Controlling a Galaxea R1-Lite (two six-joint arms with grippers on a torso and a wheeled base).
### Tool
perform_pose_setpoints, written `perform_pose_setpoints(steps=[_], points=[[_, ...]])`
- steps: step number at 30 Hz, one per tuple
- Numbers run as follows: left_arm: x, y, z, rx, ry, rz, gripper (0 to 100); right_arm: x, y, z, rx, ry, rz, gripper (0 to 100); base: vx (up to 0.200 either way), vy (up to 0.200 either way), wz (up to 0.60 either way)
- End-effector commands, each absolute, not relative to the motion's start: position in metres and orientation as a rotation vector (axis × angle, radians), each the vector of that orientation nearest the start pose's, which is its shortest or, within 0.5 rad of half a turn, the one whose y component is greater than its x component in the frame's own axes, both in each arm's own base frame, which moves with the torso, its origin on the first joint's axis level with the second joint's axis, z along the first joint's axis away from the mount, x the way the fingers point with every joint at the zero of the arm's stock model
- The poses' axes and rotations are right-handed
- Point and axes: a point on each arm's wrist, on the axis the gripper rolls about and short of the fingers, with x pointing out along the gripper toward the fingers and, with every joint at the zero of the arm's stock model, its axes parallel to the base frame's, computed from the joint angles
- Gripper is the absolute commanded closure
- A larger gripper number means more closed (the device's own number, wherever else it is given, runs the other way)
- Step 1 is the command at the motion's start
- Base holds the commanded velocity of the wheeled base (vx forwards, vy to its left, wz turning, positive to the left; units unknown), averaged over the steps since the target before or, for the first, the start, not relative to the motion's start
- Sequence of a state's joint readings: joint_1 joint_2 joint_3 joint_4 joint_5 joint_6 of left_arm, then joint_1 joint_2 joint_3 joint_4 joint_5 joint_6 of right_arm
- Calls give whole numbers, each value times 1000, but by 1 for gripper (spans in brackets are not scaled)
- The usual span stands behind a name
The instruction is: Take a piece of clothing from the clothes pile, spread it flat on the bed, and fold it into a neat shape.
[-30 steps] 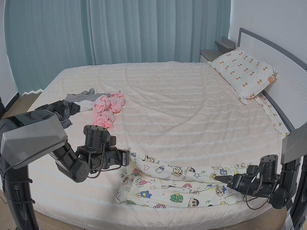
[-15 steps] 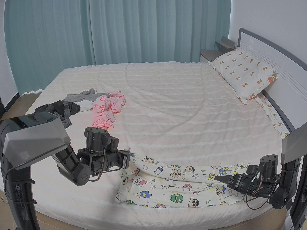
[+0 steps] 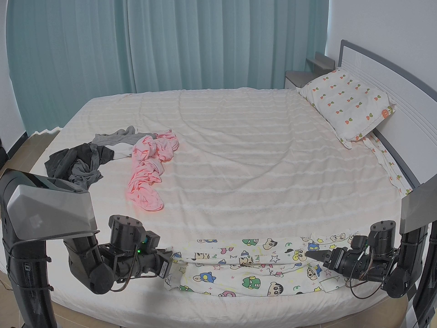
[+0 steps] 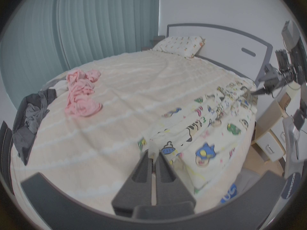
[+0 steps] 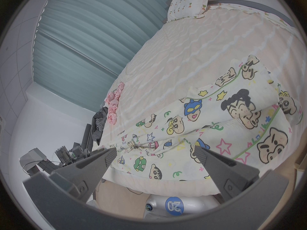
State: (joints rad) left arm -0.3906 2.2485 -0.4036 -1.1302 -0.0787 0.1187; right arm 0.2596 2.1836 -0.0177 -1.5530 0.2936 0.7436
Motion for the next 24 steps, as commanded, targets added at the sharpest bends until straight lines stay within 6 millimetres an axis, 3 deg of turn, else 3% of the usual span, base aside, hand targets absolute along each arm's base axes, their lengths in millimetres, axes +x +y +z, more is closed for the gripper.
perform_pose_setpoints(steps=[1, 15, 16, 24], points=[[252, -107, -40, 243, 785, -502, 100, 208, 62, -1, 709, 803, 277, 0, 0, 0, 0], [244, -115, -60, 269, 865, -522, 100, 208, 62, -2, 709, 806, 275, 0, 0, 0, 0], [243, -114, -61, 267, 869, -520, 0, 208, 62, -2, 709, 806, 275, 0, 0, 0, 0], [236, -102, -50, 150, 894, -457, 0, 208, 62, -2, 709, 808, 275, 0, 0, 0, 0]])
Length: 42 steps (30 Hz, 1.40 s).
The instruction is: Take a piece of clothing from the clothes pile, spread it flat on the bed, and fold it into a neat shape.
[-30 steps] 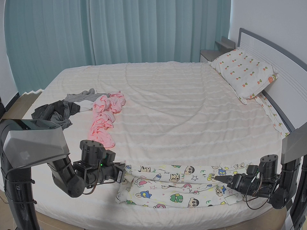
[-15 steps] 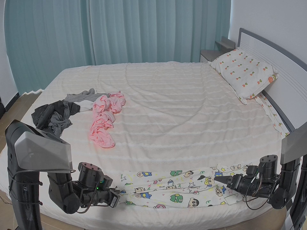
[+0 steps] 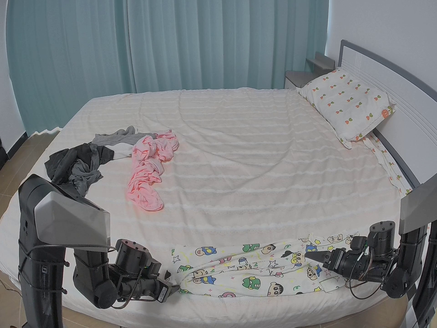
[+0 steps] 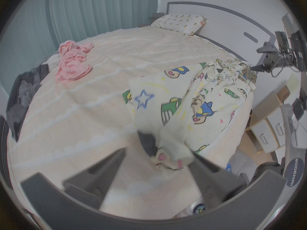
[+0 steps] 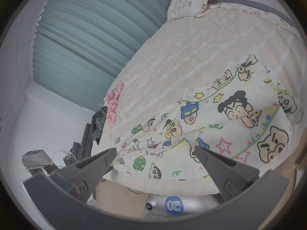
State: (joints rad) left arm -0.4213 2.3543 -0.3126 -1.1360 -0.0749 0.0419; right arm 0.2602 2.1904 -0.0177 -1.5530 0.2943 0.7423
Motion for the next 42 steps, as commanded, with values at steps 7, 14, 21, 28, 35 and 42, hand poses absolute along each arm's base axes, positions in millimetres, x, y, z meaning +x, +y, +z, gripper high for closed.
perform_pose_setpoints(steps=[7, 14, 21, 28, 35, 42], points=[[236, -80, -31, 0, 876, -405, 0, 208, 62, -3, 706, 810, 275, 0, 0, 0, 0], [243, -78, -9, -237, 838, -456, 0, 208, 62, -3, 706, 810, 275, 0, 0, 0, 0], [273, -115, -32, -248, 890, -273, 0, 208, 62, -3, 706, 810, 275, 0, 0, 0, 0], [276, -144, -60, -149, 900, -240, 0, 208, 62, -3, 706, 809, 273, 0, 0, 0, 0], [280, -152, -66, -127, 915, -241, 0, 208, 62, -3, 706, 809, 273, 0, 0, 0, 0], [282, -154, -67, -77, 920, -218, 0, 208, 62, -3, 706, 809, 273, 0, 0, 0, 0]])
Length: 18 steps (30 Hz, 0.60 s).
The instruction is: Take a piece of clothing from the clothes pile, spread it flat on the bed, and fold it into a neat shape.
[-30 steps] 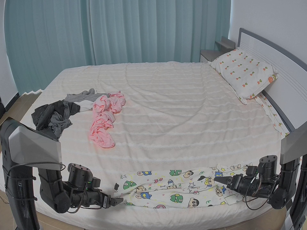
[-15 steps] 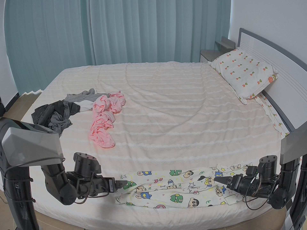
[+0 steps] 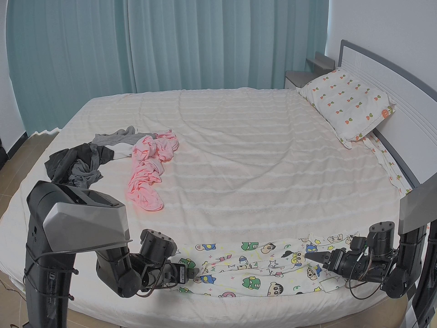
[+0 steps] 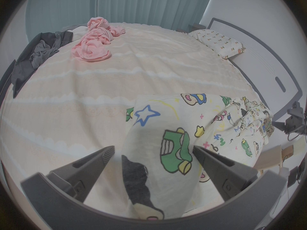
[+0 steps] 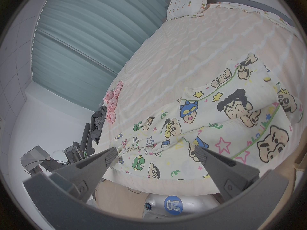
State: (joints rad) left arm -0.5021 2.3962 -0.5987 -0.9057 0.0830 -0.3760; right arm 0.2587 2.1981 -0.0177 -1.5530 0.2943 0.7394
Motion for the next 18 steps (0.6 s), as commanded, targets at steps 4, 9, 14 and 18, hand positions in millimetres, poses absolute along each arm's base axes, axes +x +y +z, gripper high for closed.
perform_pose_setpoints(steps=[4, 9, 14, 18], points=[[288, -160, -68, -79, 906, -227, 0, 208, 62, -3, 706, 809, 272, 0, 0, 0, 0], [291, -163, -68, -71, 921, -225, 0, 208, 62, -3, 705, 808, 274, 0, 0, 0, 0], [289, -164, -68, -65, 929, -226, 100, 209, 61, -3, 707, 804, 271, 0, 0, 0, 0], [289, -164, -68, -66, 931, -225, 100, 209, 60, -2, 709, 801, 267, 0, 0, 0, 0]])
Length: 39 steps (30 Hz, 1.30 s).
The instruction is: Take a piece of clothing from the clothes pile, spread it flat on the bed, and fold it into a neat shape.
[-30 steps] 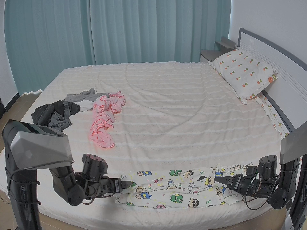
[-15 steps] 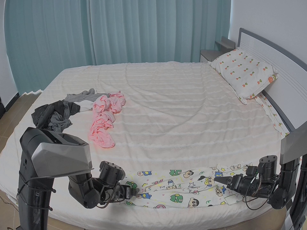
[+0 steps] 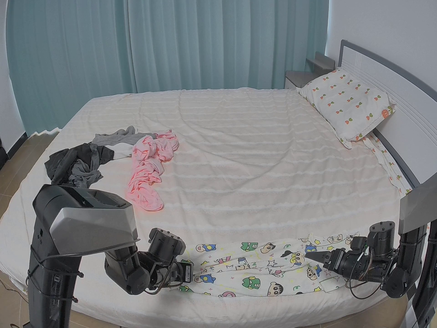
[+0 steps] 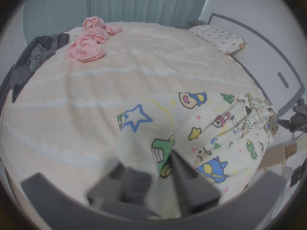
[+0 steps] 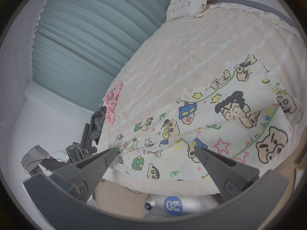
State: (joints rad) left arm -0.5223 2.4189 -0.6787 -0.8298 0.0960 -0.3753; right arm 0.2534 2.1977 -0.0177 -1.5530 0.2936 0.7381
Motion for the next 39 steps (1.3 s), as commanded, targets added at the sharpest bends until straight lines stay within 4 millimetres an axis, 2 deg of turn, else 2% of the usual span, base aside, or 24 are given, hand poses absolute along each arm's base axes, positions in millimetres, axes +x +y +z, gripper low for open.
perform_pose_setpoints(steps=[1, 7, 8, 11, 24, 30, 33, 37, 38, 39], points=[[288, -164, -68, -67, 934, -223, 100, 209, 60, -2, 709, 802, 267, 0, 0, 0, 0], [289, -162, -65, -84, 930, -213, 100, 209, 60, -2, 710, 798, 267, 0, 0, 0, 0], [291, -161, -54, -121, 909, -205, 100, 209, 60, -1, 710, 797, 269, 0, 0, 0, 0], [291, -160, -49, -148, 913, -188, 100, 209, 60, -1, 710, 795, 268, 0, 0, 0, 0], [297, -122, -22, -218, 870, -105, 100, 210, 60, 1, 715, 781, 269, 0, 0, 0, 0], [297, -94, -1, -275, 867, -72, 100, 212, 57, 8, 725, 744, 271, 0, 0, 0, 0], [297, -68, 14, -337, 881, -50, 100, 212, 54, 12, 730, 722, 270, 0, 0, 0, 0], [300, -36, 24, -377, 852, 20, 100, 215, 53, 13, 734, 710, 264, 0, 0, 0, 0], [300, -35, 25, -378, 852, 22, 100, 215, 53, 13, 734, 710, 263, 0, 0, 0, 0], [300, -18, 27, -376, 848, 53, 100, 216, 52, 13, 737, 708, 259, 0, 0, 0, 0]])
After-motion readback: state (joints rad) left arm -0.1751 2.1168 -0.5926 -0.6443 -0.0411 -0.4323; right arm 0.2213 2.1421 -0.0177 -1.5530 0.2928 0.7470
